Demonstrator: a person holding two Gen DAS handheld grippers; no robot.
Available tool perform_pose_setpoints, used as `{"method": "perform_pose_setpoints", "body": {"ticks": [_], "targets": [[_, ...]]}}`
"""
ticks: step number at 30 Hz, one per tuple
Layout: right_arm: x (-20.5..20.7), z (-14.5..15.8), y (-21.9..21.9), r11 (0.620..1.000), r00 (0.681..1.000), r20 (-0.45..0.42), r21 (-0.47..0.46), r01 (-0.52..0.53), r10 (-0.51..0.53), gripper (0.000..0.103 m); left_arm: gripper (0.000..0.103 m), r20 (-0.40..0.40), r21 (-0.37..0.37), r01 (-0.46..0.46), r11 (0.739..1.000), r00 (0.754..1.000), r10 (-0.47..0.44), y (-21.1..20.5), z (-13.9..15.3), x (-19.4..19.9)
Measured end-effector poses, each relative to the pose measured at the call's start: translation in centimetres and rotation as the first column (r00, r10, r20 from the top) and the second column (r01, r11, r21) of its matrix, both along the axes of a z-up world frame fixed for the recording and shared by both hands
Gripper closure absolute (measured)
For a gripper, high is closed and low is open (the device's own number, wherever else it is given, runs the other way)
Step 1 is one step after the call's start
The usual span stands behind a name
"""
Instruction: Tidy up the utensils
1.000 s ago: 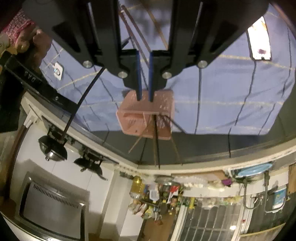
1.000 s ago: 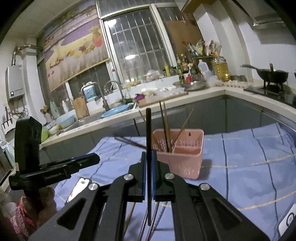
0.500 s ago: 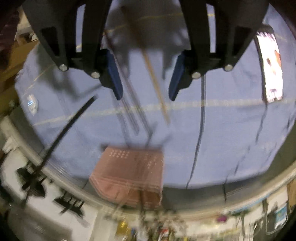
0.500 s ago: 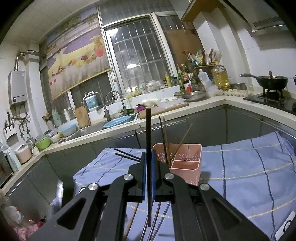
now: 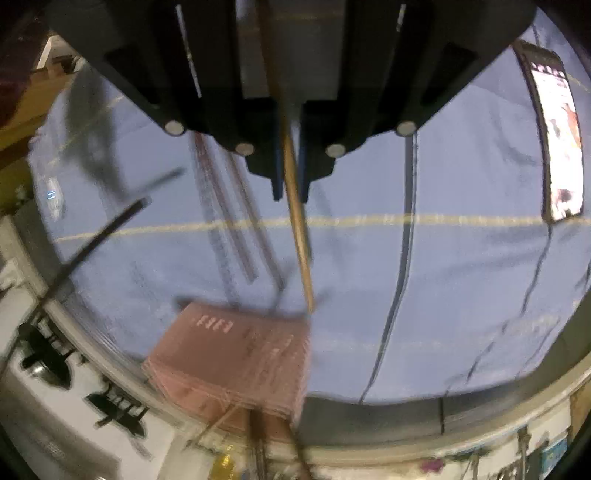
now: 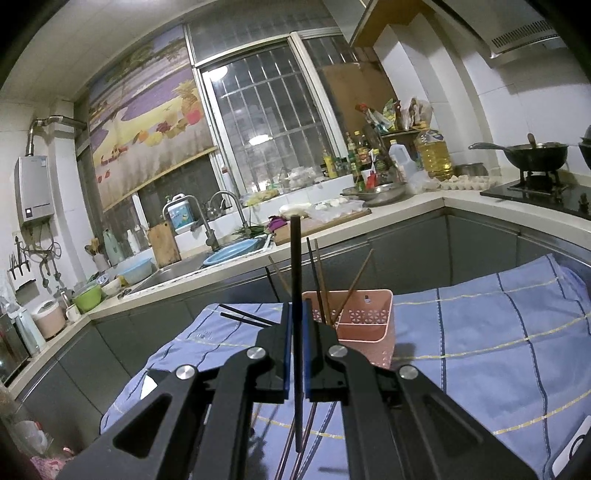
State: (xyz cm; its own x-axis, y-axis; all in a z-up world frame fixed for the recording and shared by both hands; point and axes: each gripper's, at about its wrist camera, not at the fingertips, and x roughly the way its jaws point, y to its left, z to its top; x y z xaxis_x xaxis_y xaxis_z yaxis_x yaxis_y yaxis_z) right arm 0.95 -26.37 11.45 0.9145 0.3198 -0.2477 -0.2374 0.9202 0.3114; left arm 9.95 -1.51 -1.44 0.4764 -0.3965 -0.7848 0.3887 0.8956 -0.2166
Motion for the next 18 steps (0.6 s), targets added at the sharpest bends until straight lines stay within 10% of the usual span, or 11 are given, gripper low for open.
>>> {"method": "perform_pose_setpoints", "body": {"ticks": [18], "targets": [[7.3,7.3,-0.7,0.998,0.987,0.148,0.015,0.054,-0.055,0.098,0.097,0.464,-0.134,0.036,0.99,0.885,0.031,-3.9,20.7,4.8]]}}
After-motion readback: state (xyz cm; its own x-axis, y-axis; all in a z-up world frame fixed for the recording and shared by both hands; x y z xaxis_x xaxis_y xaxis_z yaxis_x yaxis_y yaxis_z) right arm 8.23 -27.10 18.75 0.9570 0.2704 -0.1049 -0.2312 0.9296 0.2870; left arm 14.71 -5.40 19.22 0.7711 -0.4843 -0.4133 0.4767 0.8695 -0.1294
